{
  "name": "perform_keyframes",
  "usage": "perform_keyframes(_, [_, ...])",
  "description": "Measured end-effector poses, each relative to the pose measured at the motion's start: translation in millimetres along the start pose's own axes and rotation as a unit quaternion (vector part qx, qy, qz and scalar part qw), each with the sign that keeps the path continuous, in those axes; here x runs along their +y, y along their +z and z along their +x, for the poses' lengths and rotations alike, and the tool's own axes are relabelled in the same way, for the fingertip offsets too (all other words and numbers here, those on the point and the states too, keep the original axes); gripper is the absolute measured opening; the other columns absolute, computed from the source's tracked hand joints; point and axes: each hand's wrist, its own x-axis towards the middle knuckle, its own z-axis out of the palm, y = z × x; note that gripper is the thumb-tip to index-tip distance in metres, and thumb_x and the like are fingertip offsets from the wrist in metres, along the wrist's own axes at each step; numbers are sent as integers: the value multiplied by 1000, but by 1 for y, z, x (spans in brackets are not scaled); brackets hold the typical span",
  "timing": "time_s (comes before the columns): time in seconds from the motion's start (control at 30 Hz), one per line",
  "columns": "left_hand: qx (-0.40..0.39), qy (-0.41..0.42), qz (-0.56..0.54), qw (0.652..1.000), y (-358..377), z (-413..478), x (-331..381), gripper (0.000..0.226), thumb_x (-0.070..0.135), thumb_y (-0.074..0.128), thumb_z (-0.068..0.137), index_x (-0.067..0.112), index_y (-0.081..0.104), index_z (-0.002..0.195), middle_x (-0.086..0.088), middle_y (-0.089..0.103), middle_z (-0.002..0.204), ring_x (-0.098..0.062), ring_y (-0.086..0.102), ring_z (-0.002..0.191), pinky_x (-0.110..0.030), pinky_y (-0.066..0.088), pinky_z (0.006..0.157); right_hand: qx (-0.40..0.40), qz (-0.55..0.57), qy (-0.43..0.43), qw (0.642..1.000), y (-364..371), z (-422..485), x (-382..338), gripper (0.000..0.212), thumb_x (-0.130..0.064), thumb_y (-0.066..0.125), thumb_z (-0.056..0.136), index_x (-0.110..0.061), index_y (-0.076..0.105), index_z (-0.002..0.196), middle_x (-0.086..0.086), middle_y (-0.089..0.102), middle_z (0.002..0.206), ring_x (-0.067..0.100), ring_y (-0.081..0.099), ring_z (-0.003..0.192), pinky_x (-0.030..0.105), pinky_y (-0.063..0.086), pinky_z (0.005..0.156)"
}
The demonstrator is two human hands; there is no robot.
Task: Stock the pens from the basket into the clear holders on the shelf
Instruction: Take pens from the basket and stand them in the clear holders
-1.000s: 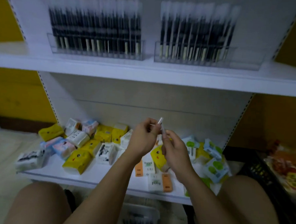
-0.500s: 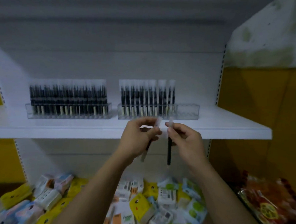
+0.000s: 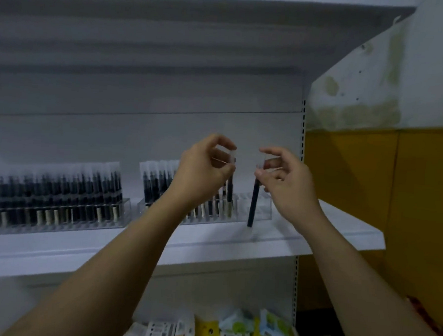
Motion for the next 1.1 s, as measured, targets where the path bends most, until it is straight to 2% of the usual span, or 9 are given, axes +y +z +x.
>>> perform_keyframes(0.13, [43, 32, 36, 998, 2, 25, -6, 23, 13, 66, 88, 25, 58, 106, 8, 61, 108, -7, 67, 82, -19, 57, 64, 14, -16, -12, 1000, 9, 28, 12, 35, -15, 68, 88, -29, 57, 118, -8, 60, 93, 15, 66, 79, 44, 59, 75])
perform_keyframes(0.3, [75, 33, 54, 995, 7, 50, -25, 18, 17, 68, 88, 22, 61, 104, 7, 64, 99, -2, 65, 78, -9, 52, 58, 31, -18, -25, 999, 25, 58, 25, 33, -15, 68, 88, -27, 56, 116, -8, 60, 93, 13, 66, 79, 43, 59, 74])
perform_keyframes(0.47, [103, 36, 80, 991, 12, 68, -41, 14, 17, 67, 88, 21, 62, 101, 6, 64, 96, 0, 63, 78, -8, 49, 61, 45, -29, -31, 998, 45, 78, 41, 33, -15, 67, 89, -25, 56, 119, -14, 57, 91, 6, 63, 73, 30, 58, 72])
perform_keyframes(0.57, [80, 23, 92, 992, 14, 74, -51, 15, 16, 66, 89, 20, 62, 103, 5, 63, 98, -2, 63, 78, -16, 54, 64, 46, -30, -25, 998, 51, 83, 51, 34, -15, 67, 89, -24, 57, 120, -14, 56, 91, 6, 61, 71, 24, 54, 68])
perform_keyframes(0.67, [25, 8, 125, 992, 18, 75, -60, 17, 17, 67, 88, 19, 61, 104, 7, 63, 97, -5, 63, 83, -22, 55, 73, 45, -37, -14, 998, 52, 82, 60, 33, -14, 68, 88, -24, 58, 118, -16, 56, 90, 3, 61, 70, 17, 49, 64])
perform_keyframes(0.77, [-5, 11, 183, 983, 22, 76, -65, 19, 22, 64, 90, 22, 61, 108, 14, 59, 98, -8, 60, 90, -23, 47, 77, -17, -51, -4, 999, 54, 80, 62, 32, -15, 70, 87, -28, 59, 114, -12, 60, 92, 8, 63, 74, 20, 52, 66])
perform_keyframes(0.87, [3, 9, 197, 980, 23, 78, -68, 17, 23, 63, 90, 24, 61, 107, 15, 60, 99, -12, 61, 95, -31, 51, 86, -95, -128, -8, 987, 55, 76, 63, 34, -21, 70, 87, -31, 60, 118, -10, 61, 97, 5, 60, 80, 23, 50, 70])
perform_keyframes(1.0, [6, 0, 188, 982, 23, 82, -72, 11, 22, 64, 88, 25, 62, 99, 15, 62, 93, -14, 63, 94, -40, 52, 88, -163, -239, -12, 957, 52, 67, 65, 55, -24, 64, 92, -42, 41, 138, -8, 58, 107, 12, 59, 88, 33, 52, 82])
perform_keyframes(1.1, [6, -18, 179, 984, 23, 85, -74, 7, 23, 63, 88, 24, 62, 94, 9, 66, 94, -17, 64, 92, -43, 52, 87, -198, -271, -4, 942, 49, 62, 64, 66, -25, 61, 93, -50, 26, 143, -7, 58, 108, 14, 59, 91, 34, 52, 84])
